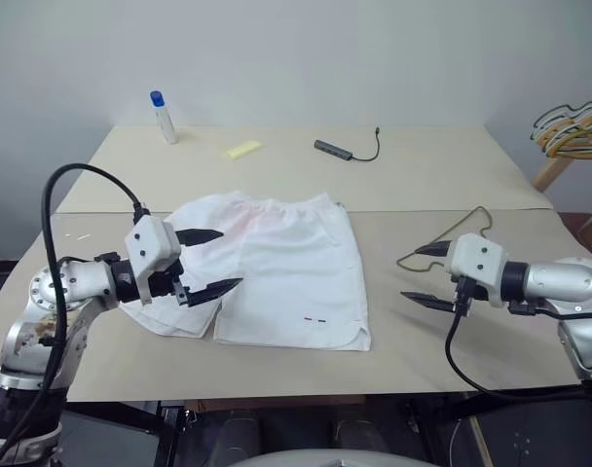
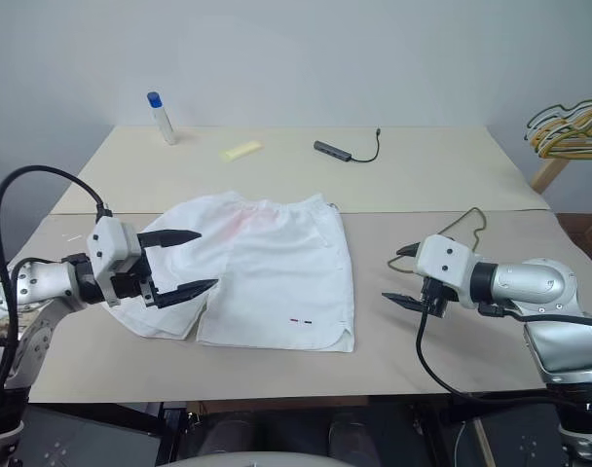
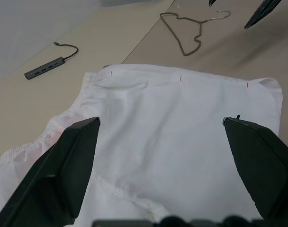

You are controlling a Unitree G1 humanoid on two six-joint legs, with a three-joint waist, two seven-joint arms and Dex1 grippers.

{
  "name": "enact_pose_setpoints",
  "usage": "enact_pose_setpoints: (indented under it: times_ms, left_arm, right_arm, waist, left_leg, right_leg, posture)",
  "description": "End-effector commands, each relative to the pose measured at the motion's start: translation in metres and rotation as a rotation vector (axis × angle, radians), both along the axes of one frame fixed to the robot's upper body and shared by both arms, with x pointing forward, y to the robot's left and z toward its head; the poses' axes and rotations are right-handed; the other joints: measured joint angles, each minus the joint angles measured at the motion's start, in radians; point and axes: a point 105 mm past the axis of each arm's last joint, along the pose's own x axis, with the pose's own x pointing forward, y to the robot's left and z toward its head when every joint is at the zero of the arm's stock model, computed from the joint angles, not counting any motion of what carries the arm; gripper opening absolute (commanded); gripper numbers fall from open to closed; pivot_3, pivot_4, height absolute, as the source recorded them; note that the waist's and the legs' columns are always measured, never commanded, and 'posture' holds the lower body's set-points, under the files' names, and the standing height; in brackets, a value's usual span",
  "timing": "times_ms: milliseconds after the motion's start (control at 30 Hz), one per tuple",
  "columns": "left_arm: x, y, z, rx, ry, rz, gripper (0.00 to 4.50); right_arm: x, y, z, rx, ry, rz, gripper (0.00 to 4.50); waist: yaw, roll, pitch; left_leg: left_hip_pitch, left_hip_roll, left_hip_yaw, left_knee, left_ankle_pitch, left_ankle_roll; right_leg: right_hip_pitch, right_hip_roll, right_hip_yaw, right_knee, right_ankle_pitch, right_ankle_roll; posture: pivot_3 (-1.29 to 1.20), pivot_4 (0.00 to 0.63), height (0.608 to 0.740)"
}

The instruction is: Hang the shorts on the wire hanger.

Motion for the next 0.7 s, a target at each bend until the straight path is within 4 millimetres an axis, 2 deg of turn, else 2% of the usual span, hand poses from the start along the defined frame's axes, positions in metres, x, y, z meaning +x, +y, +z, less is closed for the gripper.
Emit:
enact_pose_setpoints:
  times_ms: [33, 333, 433, 633, 700]
  left_arm:
    - [0.000, -0.001, 0.013, -0.014, -0.035, -0.003, 4.50]
    - [0.005, -0.003, 0.016, -0.026, -0.045, 0.017, 4.50]
    - [0.009, -0.010, 0.014, -0.027, -0.033, 0.015, 4.50]
    - [0.011, -0.034, -0.005, -0.023, 0.057, -0.050, 4.50]
    - [0.011, -0.049, -0.015, -0.043, 0.107, -0.095, 4.50]
  right_arm:
    - [0.005, -0.001, 0.015, -0.019, -0.066, 0.001, 4.45]
    - [0.006, -0.004, 0.015, -0.027, -0.072, -0.018, 4.45]
    - [0.009, -0.006, 0.015, -0.029, -0.074, -0.035, 4.45]
    - [0.015, -0.014, 0.018, -0.054, -0.120, -0.118, 4.45]
    - [0.013, -0.017, 0.020, -0.039, -0.136, -0.158, 4.45]
  waist:
    - [0.000, 0.000, 0.000]
    - [-0.001, 0.000, 0.000]
    - [-0.002, 0.000, 0.000]
    - [-0.006, 0.000, 0.000]
    - [-0.006, 0.000, 0.000]
  left_leg:
    - [0.000, 0.000, 0.000, 0.000, 0.000, 0.000]
    - [0.000, 0.000, 0.000, 0.000, 0.000, 0.000]
    - [0.000, 0.000, 0.000, 0.000, 0.000, 0.000]
    - [0.000, 0.000, 0.000, 0.001, 0.000, 0.000]
    - [0.000, 0.000, 0.000, 0.001, 0.000, 0.000]
  right_leg:
    - [0.000, 0.000, 0.000, 0.000, 0.000, 0.000]
    - [0.000, 0.000, 0.000, 0.000, 0.000, 0.000]
    - [0.000, 0.000, 0.000, 0.000, 0.000, 0.000]
    - [0.000, 0.000, 0.000, 0.000, 0.000, 0.000]
    - [0.000, 0.000, 0.000, 0.000, 0.000, 0.000]
  posture:
    - [0.09, 0.000, 0.740]
    - [0.08, 0.000, 0.740]
    - [0.07, 0.000, 0.740]
    - [0.00, 0.000, 0.740]
    - [-0.02, 0.000, 0.740]
